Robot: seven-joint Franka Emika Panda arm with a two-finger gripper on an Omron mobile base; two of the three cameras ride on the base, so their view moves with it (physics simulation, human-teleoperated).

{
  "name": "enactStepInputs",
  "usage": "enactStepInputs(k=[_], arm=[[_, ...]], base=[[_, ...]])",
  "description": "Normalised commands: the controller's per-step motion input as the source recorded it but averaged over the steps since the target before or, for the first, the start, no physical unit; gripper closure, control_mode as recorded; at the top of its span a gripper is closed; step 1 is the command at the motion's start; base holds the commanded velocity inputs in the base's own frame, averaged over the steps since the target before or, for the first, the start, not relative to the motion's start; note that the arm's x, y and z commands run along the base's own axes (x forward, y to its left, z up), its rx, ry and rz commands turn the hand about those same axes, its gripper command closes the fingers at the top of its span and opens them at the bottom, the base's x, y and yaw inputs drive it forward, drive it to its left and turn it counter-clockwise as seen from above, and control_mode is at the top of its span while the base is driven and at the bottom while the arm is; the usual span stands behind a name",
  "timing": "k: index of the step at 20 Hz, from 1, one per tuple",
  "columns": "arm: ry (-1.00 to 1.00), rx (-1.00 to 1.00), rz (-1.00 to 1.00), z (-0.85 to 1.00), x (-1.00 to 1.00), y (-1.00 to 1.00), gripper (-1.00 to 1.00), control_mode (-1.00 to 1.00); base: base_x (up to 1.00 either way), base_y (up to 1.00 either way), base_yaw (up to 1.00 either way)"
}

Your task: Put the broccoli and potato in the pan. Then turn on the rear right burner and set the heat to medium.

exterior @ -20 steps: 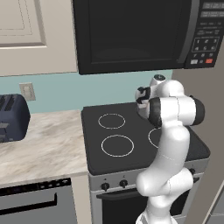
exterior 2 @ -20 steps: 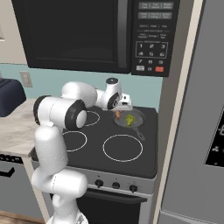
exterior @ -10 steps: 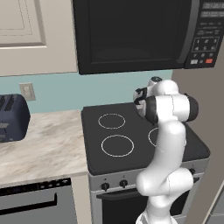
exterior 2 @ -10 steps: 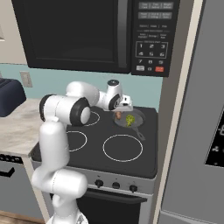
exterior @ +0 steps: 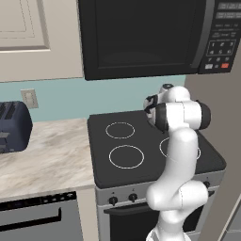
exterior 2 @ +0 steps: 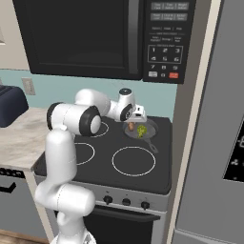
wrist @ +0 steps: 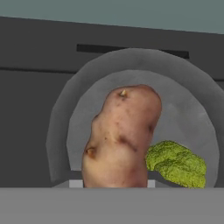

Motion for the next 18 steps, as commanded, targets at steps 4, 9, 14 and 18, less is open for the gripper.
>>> enactStepInputs(k=[4, 9, 14, 18], arm=[[0.00, 0.00, -0.04, -0.13, 0.08, -0.13, 1.00, -1.00], [0.00, 0.00, -0.04, -0.13, 0.04, -0.06, 1.00, -1.00], [0.00, 0.00, -0.02, -0.08, 0.00, 0.00, 1.00, -1.00], [0.00, 0.00, -0.02, -0.03, 0.00, 0.00, 1.00, -1.00]], base=[[0.00, 0.00, 0.00], [0.00, 0.00, 0.00], [0.00, 0.00, 0.00], [0.00, 0.00, 0.00]])
